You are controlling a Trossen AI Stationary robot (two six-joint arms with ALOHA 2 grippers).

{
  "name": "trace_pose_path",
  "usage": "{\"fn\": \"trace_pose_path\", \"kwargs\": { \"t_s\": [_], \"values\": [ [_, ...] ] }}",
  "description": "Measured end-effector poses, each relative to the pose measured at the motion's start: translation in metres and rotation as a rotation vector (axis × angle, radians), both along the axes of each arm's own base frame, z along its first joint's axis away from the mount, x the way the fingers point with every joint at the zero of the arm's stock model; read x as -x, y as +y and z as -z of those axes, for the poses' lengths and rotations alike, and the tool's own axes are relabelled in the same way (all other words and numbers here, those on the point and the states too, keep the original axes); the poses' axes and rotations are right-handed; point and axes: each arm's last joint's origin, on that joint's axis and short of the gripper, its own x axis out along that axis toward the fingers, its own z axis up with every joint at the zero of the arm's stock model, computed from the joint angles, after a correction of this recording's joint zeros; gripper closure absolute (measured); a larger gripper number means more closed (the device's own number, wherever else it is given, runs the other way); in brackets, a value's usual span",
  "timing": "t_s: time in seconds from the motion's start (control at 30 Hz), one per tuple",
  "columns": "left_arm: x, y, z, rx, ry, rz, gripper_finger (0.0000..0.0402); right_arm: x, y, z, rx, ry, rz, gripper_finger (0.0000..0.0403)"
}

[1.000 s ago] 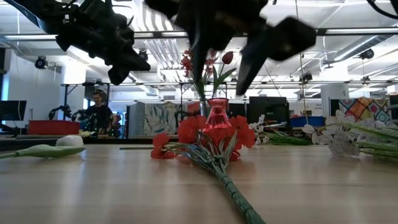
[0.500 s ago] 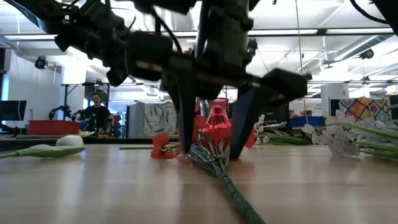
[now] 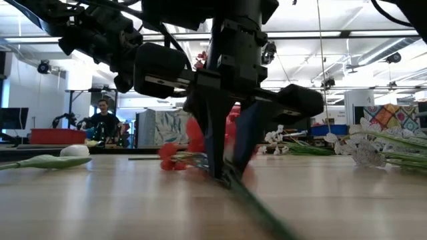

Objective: Sort flowers into vase by color
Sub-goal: Put the red flowers into the transparent vase

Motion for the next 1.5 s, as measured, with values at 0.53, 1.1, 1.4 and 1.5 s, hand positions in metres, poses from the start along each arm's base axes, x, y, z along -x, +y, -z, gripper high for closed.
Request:
{"fn": "trace_pose_path", "kwargs": {
  "t_s": [0.53,1.1,1.4,1.5],
  "values": [
    [0.008,-0.002,-0.013,-0.046,-0.067,-0.021,0.0402,0.010,-0.023,-0.090,0.097,-0.290,-0.159,0.0385],
    [0.009,0.005,-0.018,-0.089,-0.088,-0.176,0.0402,0.075,-0.180,-0.243,0.819,-0.698,-0.363,0.0385],
    [0.009,0.008,-0.021,-0.118,-0.110,-0.250,0.0402,0.091,-0.281,-0.256,1.138,-0.716,-0.471,0.0385],
    [0.010,0.009,-0.021,-0.126,-0.107,-0.272,0.0402,0.095,-0.307,-0.254,1.193,-0.819,-0.487,0.0389]
  ]
}}
